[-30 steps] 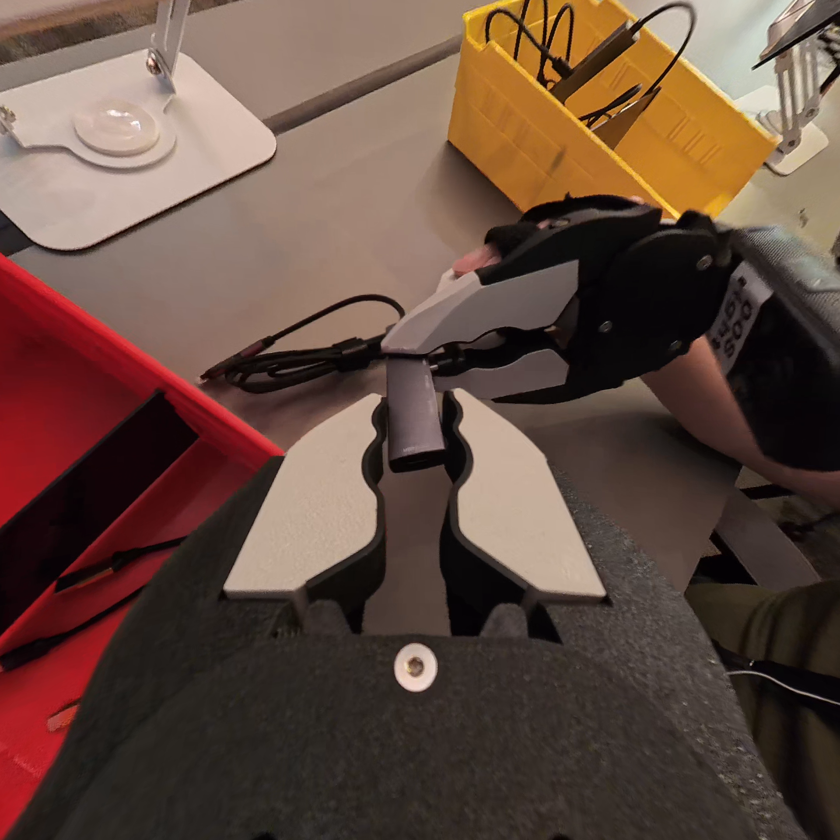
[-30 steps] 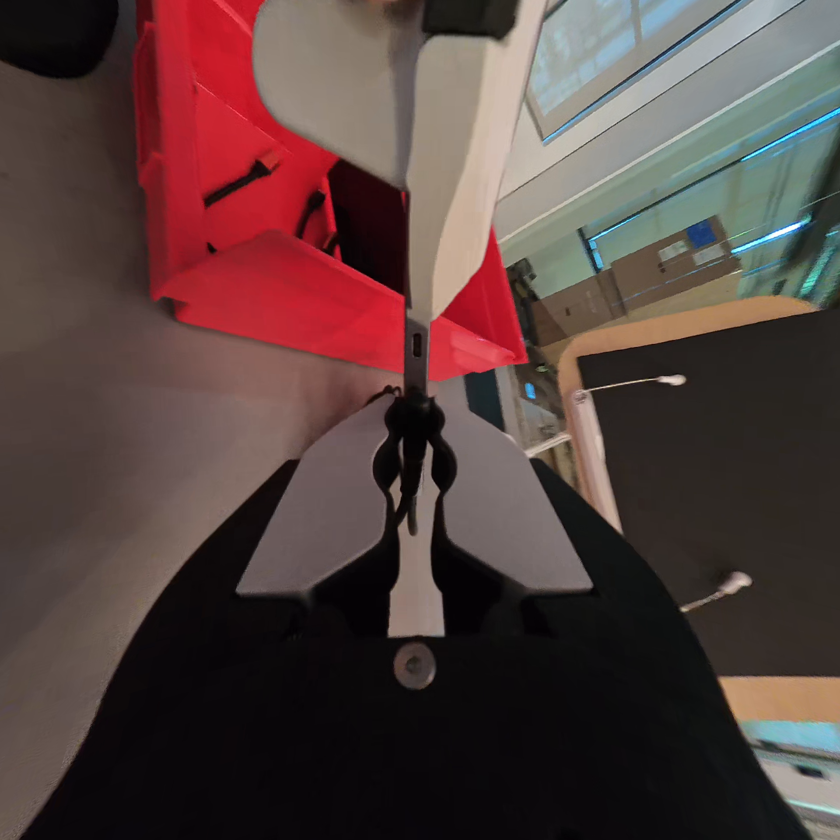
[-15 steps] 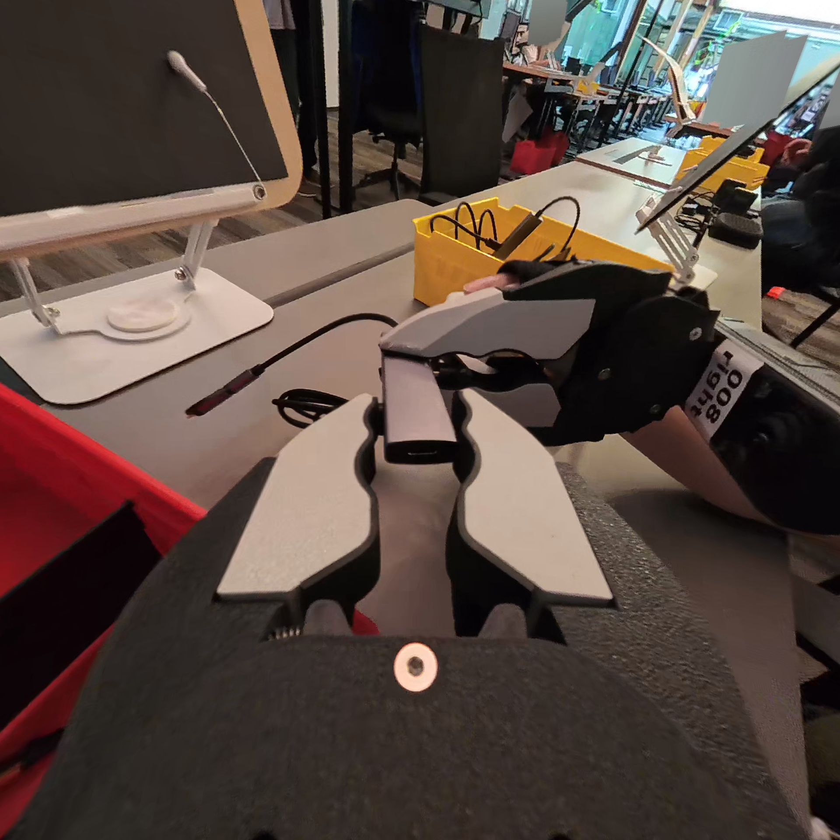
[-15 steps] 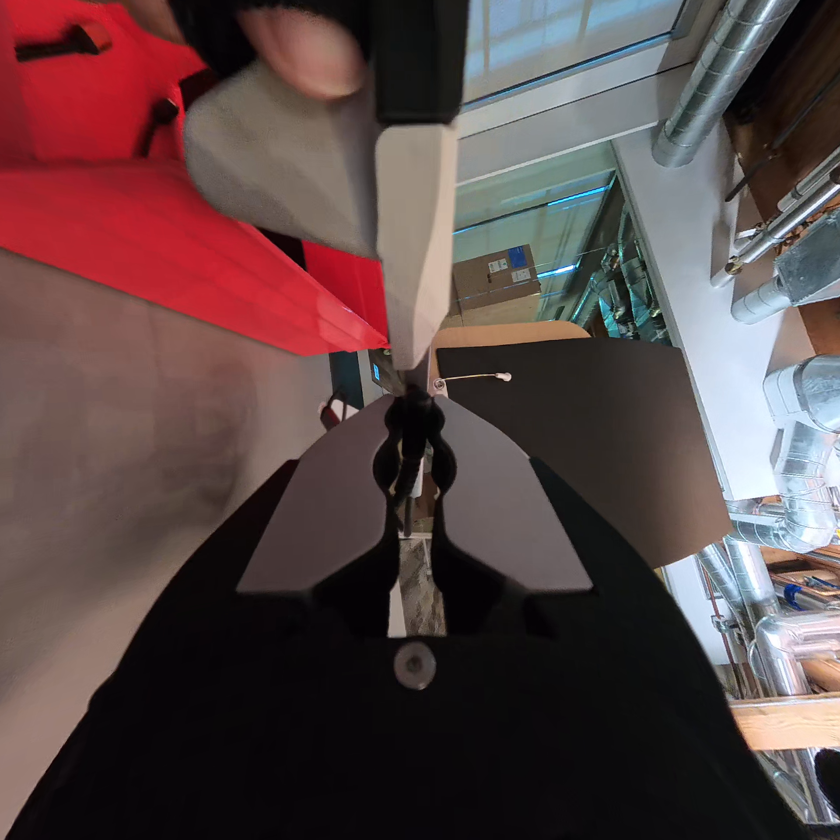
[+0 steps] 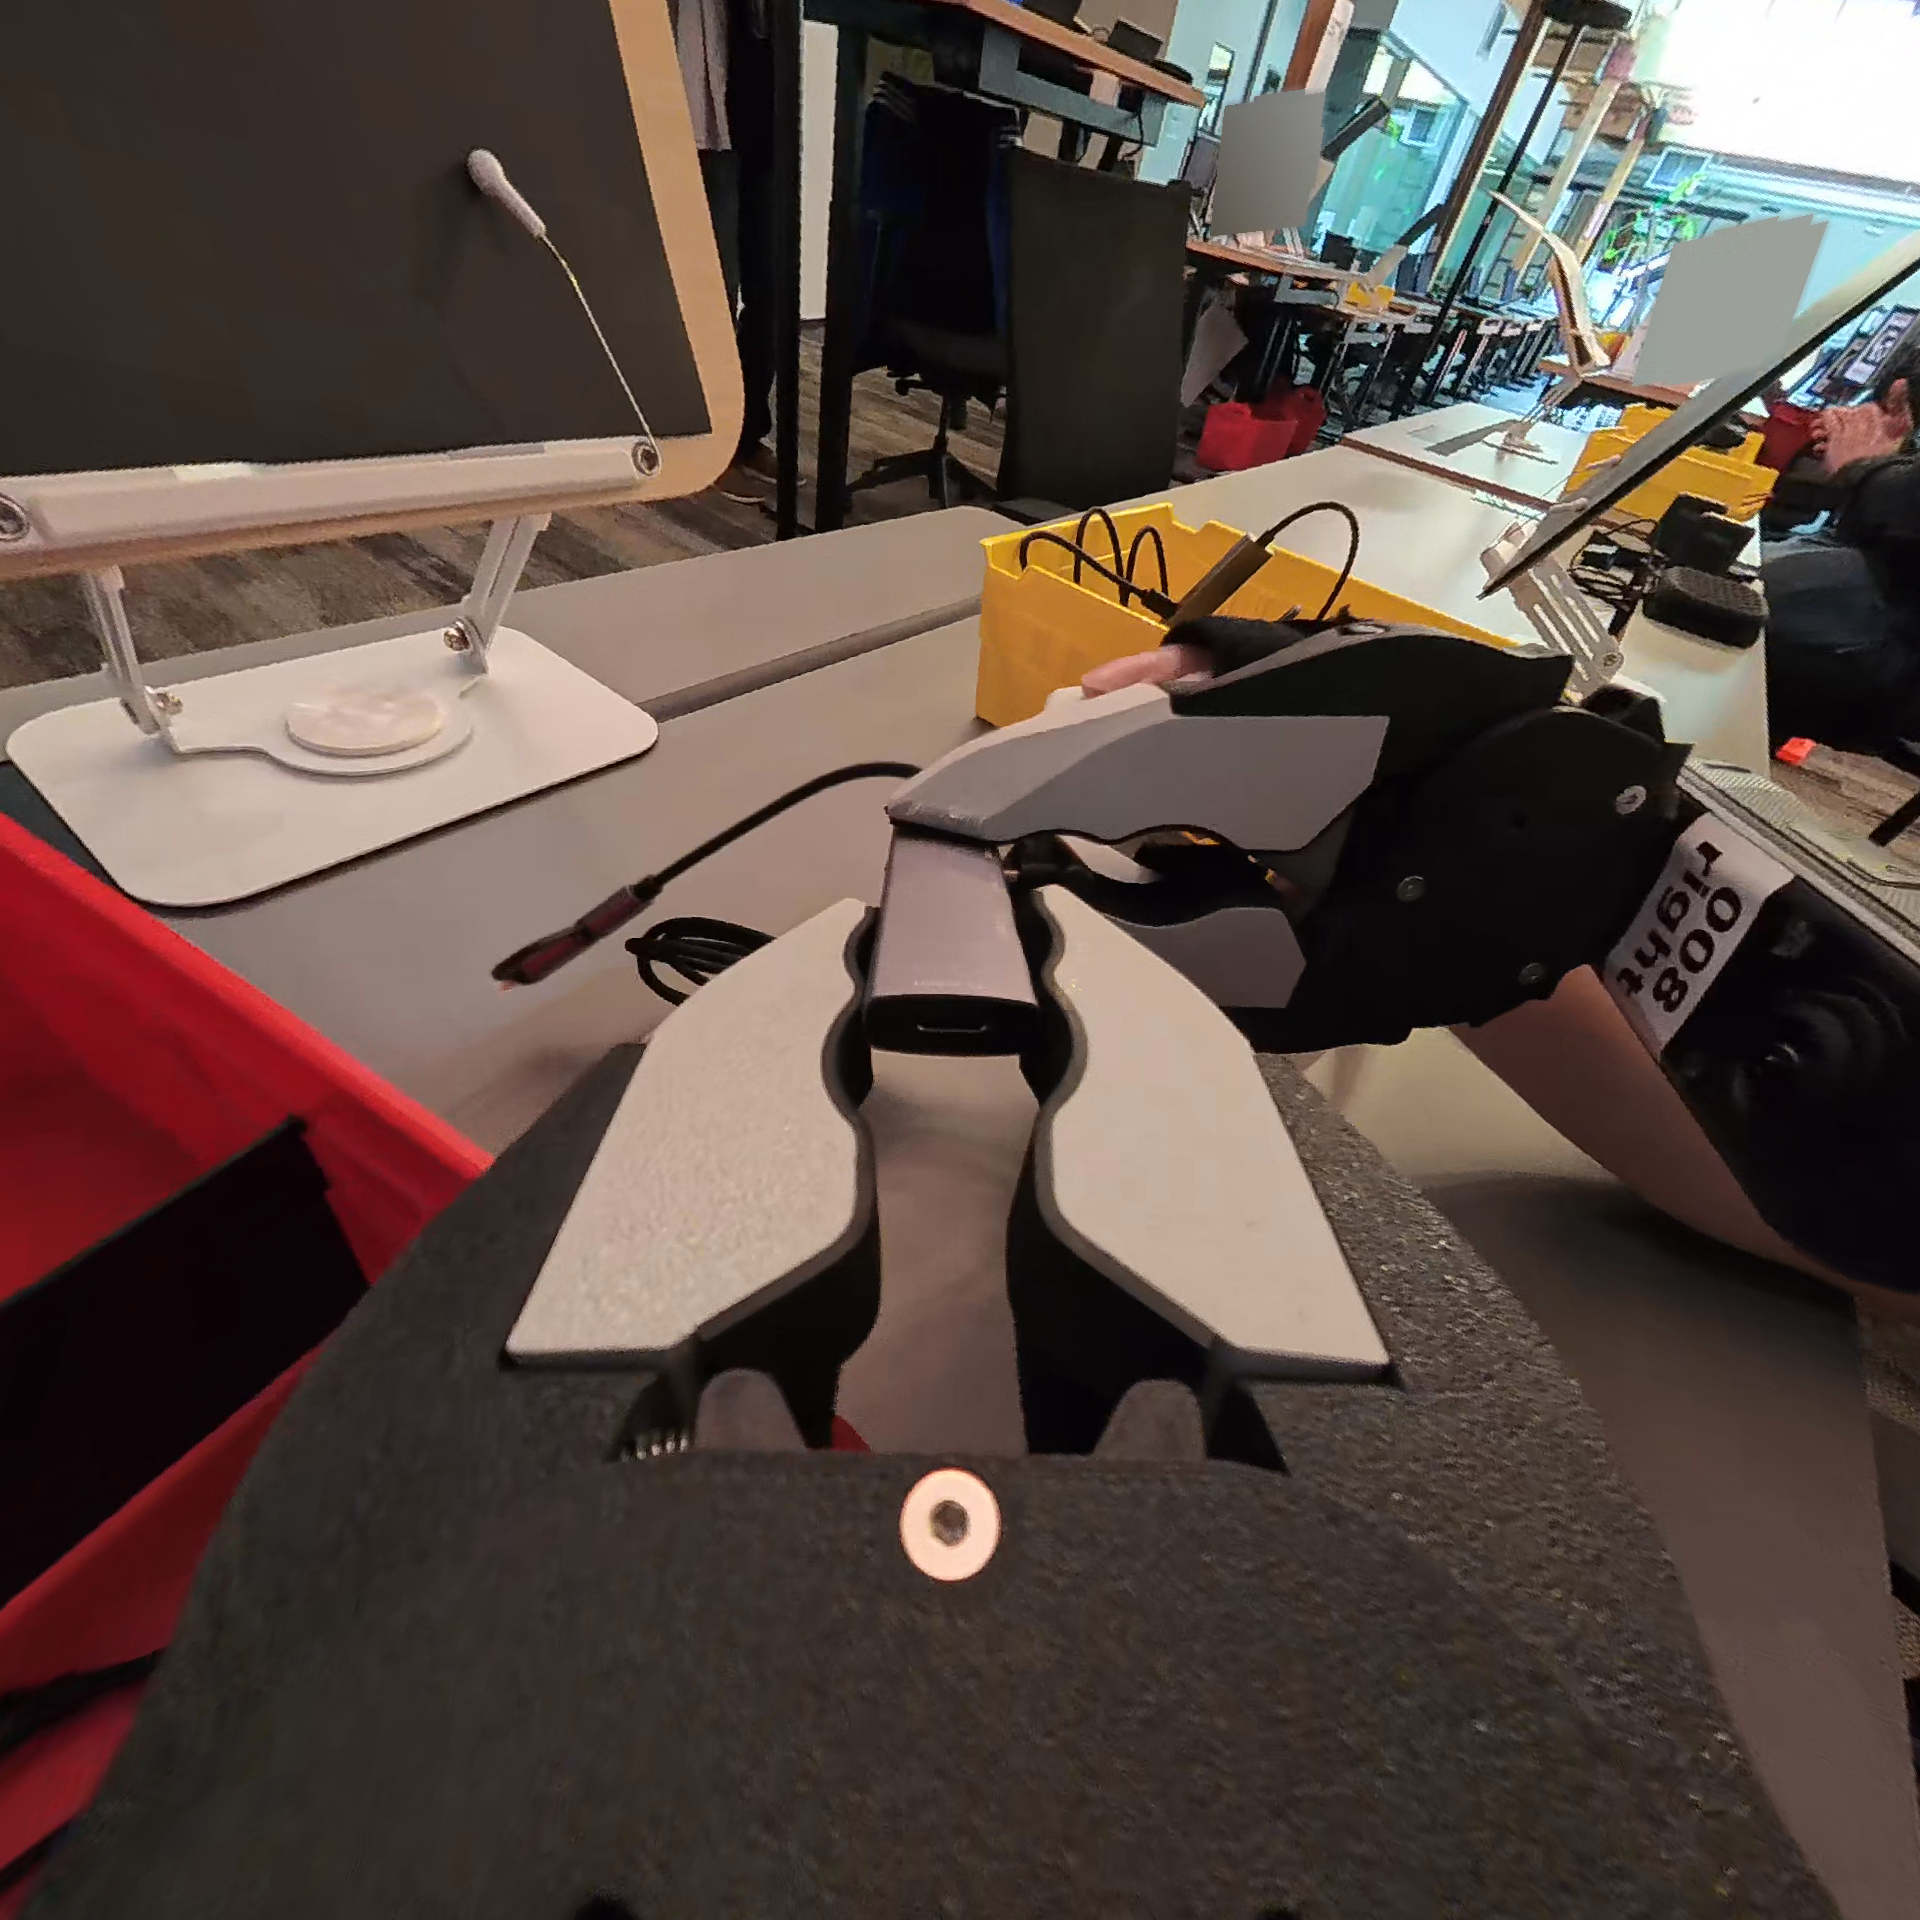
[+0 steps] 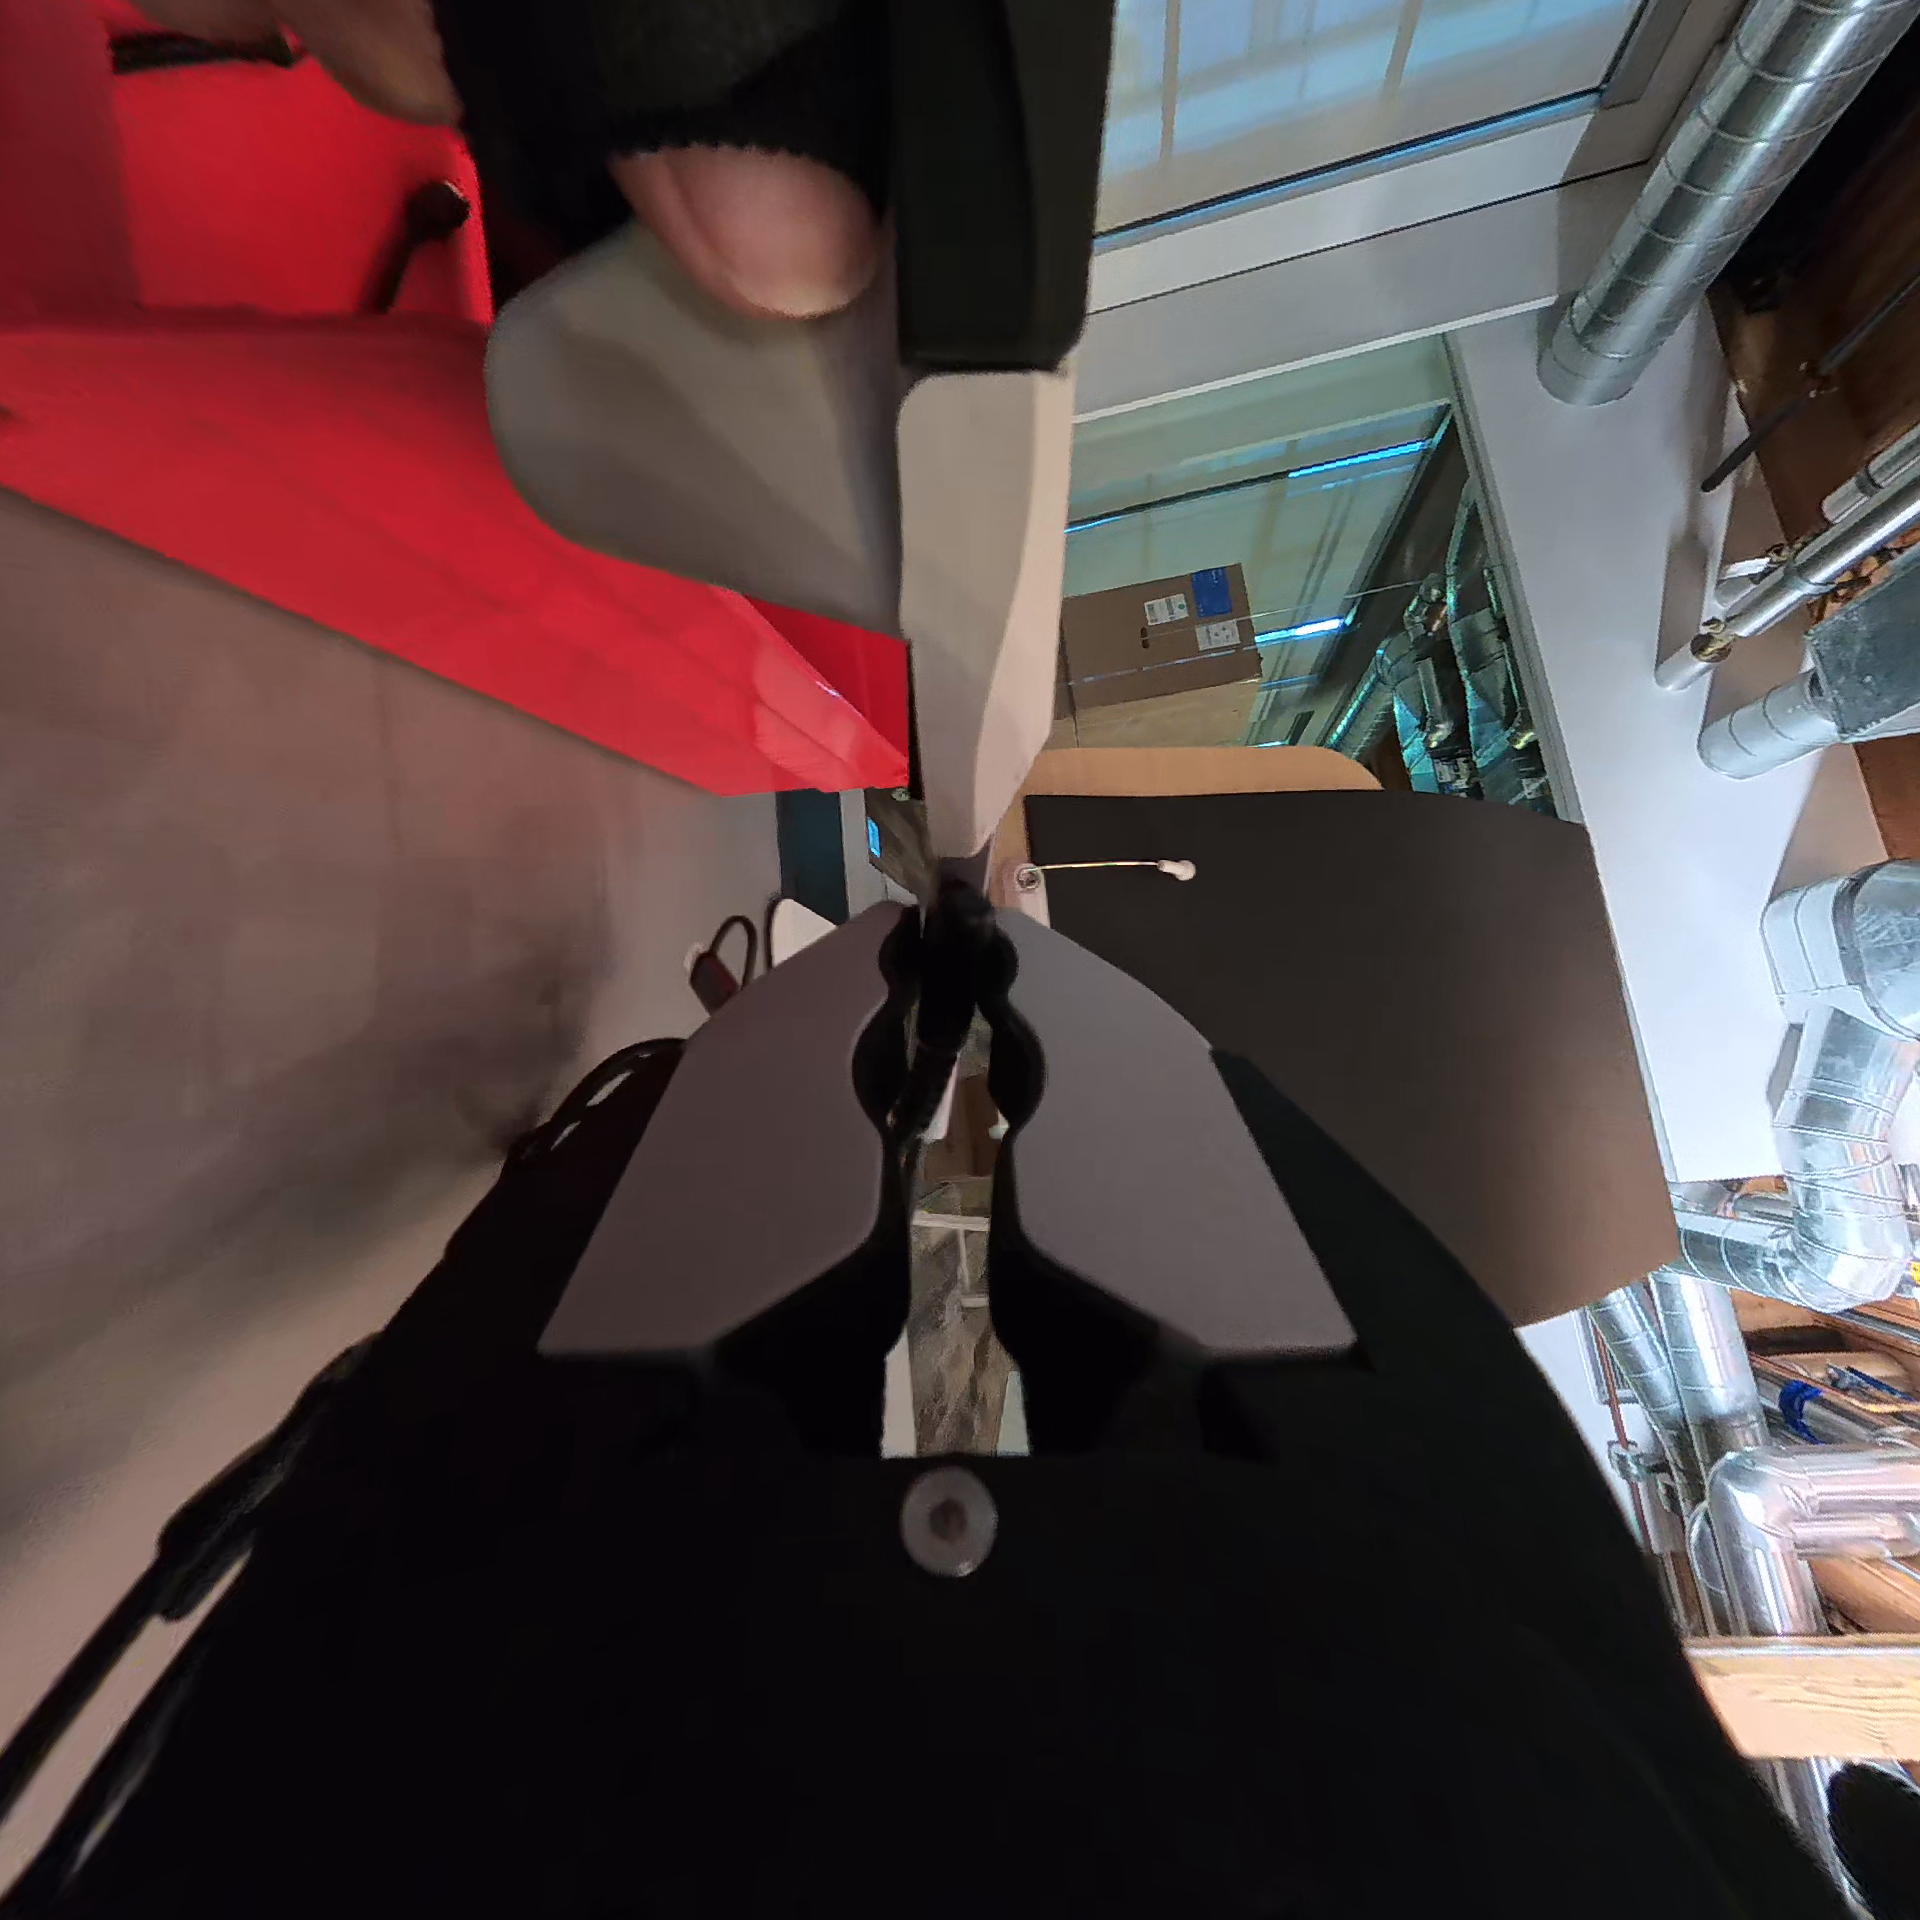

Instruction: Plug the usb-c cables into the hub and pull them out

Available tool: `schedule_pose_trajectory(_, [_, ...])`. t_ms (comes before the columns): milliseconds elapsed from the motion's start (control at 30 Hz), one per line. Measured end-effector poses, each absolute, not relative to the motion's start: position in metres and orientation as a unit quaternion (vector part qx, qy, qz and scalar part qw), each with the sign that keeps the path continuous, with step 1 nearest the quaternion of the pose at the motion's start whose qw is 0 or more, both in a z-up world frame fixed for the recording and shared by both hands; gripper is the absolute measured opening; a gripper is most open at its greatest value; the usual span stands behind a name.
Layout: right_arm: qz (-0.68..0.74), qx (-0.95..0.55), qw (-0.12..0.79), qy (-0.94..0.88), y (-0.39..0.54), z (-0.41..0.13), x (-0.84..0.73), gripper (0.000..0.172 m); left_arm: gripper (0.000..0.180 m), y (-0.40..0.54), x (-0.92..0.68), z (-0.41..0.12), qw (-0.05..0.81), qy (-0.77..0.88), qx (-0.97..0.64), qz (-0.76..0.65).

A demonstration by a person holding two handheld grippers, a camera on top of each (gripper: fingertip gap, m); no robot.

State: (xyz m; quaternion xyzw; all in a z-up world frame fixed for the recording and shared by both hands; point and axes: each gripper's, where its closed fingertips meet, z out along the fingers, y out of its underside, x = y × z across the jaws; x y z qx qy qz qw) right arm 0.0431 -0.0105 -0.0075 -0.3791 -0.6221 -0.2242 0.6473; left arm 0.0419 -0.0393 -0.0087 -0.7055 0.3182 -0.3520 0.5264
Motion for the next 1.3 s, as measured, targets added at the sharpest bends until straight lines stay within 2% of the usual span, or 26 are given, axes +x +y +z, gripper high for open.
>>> schedule_pose_trajectory(267, [-0.165,-0.425,0.640,-0.618,-0.019,-0.020,0.043,0.012,0.024,-0.043,0.040,-0.016,0.519,0.295,-0.716,-0.364])
schedule_pose_trajectory(367, [-0.158,-0.443,0.661,-0.585,-0.029,-0.017,0.052,0.023,0.024,-0.049,0.044,-0.019,0.517,0.308,-0.718,-0.351])
schedule_pose_trajectory(800, [-0.158,-0.438,0.703,-0.538,-0.065,-0.019,0.058,0.009,0.024,-0.064,0.046,-0.017,0.526,0.315,-0.711,-0.345])
schedule_pose_trajectory(1300, [-0.161,-0.413,0.710,-0.547,-0.072,-0.019,0.055,0.009,0.024,-0.064,0.047,-0.018,0.525,0.318,-0.709,-0.347])
